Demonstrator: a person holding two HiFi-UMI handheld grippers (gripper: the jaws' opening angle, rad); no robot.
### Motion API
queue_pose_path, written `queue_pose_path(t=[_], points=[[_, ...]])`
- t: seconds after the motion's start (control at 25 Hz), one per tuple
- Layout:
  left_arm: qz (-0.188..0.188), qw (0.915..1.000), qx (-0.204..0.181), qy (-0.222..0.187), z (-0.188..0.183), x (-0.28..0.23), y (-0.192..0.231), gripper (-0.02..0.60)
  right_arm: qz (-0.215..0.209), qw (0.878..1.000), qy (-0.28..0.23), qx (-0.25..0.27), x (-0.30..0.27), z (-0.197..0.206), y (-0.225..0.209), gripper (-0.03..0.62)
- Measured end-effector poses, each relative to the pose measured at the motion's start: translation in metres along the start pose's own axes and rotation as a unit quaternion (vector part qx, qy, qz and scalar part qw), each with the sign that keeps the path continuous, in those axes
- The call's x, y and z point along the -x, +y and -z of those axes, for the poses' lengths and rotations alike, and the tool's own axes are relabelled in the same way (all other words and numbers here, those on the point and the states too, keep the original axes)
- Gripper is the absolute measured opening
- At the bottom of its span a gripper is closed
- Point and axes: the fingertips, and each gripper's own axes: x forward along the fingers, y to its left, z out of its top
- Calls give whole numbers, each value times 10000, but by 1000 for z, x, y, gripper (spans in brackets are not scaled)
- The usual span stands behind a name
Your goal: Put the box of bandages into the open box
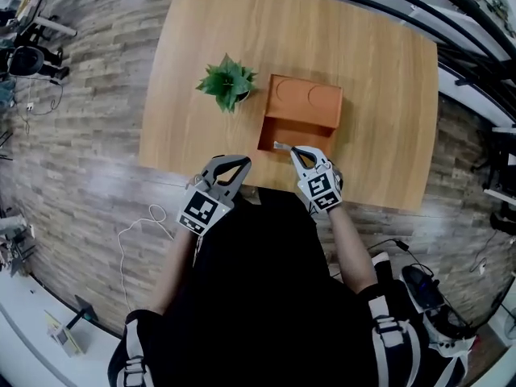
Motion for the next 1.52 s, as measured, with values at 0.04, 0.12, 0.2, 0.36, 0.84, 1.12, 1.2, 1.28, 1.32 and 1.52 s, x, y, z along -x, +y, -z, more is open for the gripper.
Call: queue_pose_path(t=[0.04,0.12,0.2,0.36,0.84,1.12,1.2,1.28,1.32,1.52], points=[[-26,10000,13,19,1,2,-1,20,-35,10000,28,-4,-2,2,1,25],[-63,10000,25,52,2,5,-2,20,-80,9999,78,-4,-7,7,1,25],[-92,9999,21,71,3,6,-3,20,-75,9999,125,27,-10,10,-1,25],[-103,9999,18,88,2,8,-6,20,-95,9997,223,87,-16,16,-3,25],[-55,10000,36,33,-2,-2,-10,20,-108,9988,458,122,-21,33,-4,25],[-104,9999,16,45,-4,-2,-7,19,-58,9994,298,158,-24,30,-5,26],[-115,9999,19,40,-5,-2,-7,20,-36,9994,275,191,-24,30,-4,26],[-121,9999,21,41,-5,-3,-7,20,-26,9996,239,157,-24,30,-4,28],[-123,9999,18,47,-5,-3,-6,20,-26,9996,226,140,-25,30,-4,28],[-145,9999,20,54,-5,-4,-5,20,-5,9995,279,128,-27,33,-6,28]])
